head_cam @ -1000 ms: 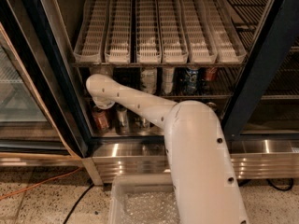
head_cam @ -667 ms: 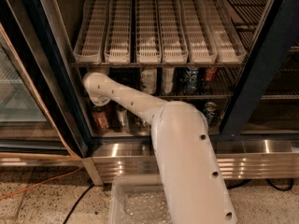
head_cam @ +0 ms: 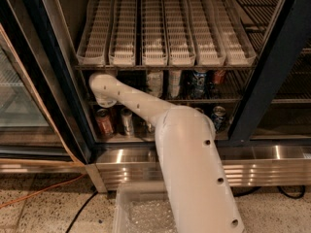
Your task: Pick redbull can from middle shelf of fridge
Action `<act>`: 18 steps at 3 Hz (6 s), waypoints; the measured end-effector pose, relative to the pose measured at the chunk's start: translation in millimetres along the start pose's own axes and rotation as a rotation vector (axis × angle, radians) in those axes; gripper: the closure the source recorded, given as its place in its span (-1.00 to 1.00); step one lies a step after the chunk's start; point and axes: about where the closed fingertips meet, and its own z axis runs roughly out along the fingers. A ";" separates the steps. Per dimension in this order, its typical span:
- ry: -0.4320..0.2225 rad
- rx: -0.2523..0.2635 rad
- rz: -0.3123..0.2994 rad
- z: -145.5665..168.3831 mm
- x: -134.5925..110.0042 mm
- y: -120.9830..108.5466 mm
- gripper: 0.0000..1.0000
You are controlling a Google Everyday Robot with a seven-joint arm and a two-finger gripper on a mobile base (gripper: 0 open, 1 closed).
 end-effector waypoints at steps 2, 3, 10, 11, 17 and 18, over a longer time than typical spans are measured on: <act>-0.007 0.091 -0.005 21.9 -2.5 -28.7 1.00; -0.007 0.091 -0.005 21.9 -2.5 -28.7 0.62; -0.011 0.109 -0.007 29.5 -4.8 -35.6 -0.44; -0.007 0.110 -0.005 35.6 -3.8 -34.9 -0.42; 0.019 0.072 -0.032 63.4 5.4 -16.5 1.00; 0.022 0.068 -0.021 59.5 6.1 -19.6 1.00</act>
Offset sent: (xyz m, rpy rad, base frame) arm 0.0353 -0.0310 0.0041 -0.0052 -0.0170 -0.1186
